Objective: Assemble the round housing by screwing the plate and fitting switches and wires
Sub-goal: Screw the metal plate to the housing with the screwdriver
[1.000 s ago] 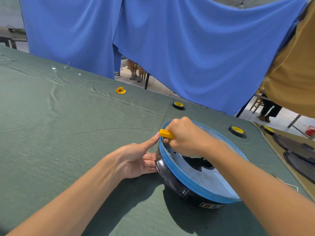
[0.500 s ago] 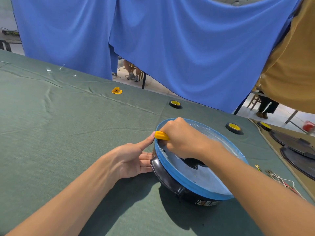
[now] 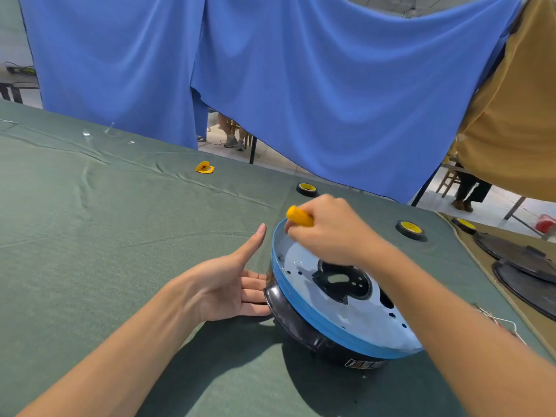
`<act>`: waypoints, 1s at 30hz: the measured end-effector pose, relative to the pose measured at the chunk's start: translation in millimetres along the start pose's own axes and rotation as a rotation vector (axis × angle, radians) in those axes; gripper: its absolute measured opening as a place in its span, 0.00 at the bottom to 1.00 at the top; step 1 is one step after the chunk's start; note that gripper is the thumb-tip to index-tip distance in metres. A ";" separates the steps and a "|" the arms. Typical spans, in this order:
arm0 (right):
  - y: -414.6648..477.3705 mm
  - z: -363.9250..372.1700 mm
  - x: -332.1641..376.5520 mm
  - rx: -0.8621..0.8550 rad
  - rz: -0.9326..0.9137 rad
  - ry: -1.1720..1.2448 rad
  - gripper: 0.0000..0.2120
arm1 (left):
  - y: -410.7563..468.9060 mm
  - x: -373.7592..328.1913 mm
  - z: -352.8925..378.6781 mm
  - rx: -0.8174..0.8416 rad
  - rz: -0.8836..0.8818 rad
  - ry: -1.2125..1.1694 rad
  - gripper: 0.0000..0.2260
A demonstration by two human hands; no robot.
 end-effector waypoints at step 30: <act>6.5 -32.9 11.5 -0.202 -0.114 0.164 0.11 | -2.9 0.0 3.8 -0.062 -0.006 0.030 0.29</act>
Point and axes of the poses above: each hand's wrist, its own y-axis towards the middle knuckle, its own z-axis out of the palm, x = y × z, the point moved 7 cm from there along y, towards the middle knuckle, and after that the axes turned 9 degrees about z, right-handed, at the moved point
